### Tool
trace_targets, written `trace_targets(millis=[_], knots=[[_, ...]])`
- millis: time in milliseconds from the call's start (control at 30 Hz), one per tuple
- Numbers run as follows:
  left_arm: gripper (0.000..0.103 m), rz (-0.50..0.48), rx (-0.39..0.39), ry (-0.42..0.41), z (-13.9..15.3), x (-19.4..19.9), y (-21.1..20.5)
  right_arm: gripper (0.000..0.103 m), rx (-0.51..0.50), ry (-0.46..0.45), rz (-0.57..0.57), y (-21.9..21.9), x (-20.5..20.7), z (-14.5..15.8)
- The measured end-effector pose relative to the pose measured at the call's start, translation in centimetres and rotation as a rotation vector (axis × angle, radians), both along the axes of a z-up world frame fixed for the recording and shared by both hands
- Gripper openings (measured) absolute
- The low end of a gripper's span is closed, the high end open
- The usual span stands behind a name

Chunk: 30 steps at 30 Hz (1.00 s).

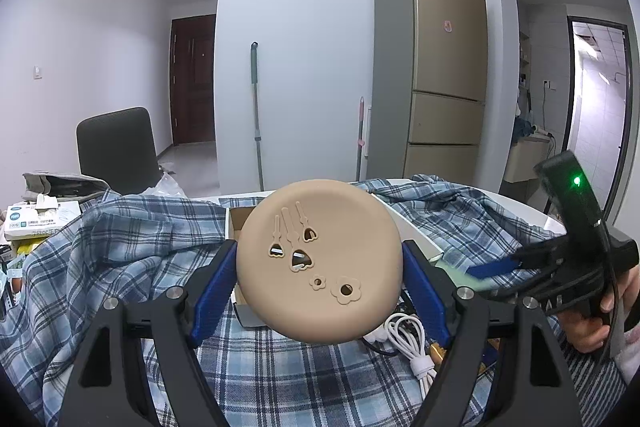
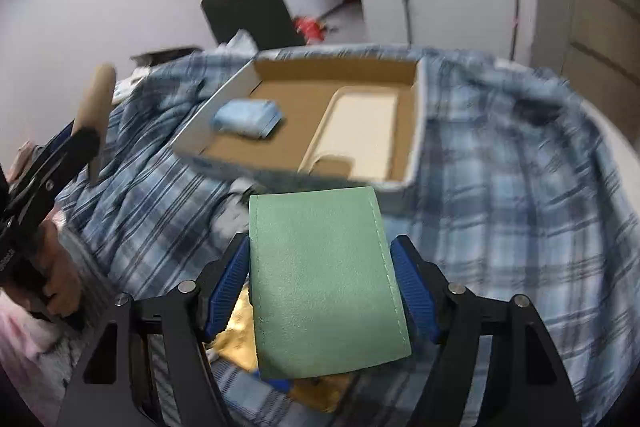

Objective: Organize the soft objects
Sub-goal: 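Lower the coaster into the box with the left gripper while the right places the cloth there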

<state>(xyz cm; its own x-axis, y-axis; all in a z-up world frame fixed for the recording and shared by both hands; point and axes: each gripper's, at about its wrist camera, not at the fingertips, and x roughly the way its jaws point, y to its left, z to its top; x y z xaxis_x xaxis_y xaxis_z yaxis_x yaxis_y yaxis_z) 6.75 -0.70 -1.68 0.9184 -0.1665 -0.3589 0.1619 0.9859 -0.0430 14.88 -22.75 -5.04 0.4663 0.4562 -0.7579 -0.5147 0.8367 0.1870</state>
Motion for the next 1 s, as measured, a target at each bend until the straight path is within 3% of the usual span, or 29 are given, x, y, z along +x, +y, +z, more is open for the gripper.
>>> trace_targets(millis=[133, 400, 633, 733, 1000], knots=[[0.081, -0.001, -0.001, 0.001, -0.1, 0.1, 0.0, 0.071, 0.005, 0.089, 0.084, 1.8, -0.4, -1.2], [0.081, -0.008, 0.010, -0.006, -0.2, 0.0, -0.2, 0.074, -0.123, 0.083, 0.204, 4.1, -2.1, -2.8], [0.081, -0.009, 0.009, -0.011, -0.2, -0.1, -0.2, 0.071, -0.154, 0.091, 0.199, 4.2, -2.0, -3.5], [0.081, -0.004, 0.006, -0.022, -0.1, -0.3, -0.1, 0.071, -0.156, 0.009, 0.172, 4.1, -2.6, -2.6], [0.081, 0.014, -0.002, -0.035, 0.2, -0.6, 0.3, 0.071, -0.096, -0.365, 0.054, 2.9, -5.1, 1.6]])
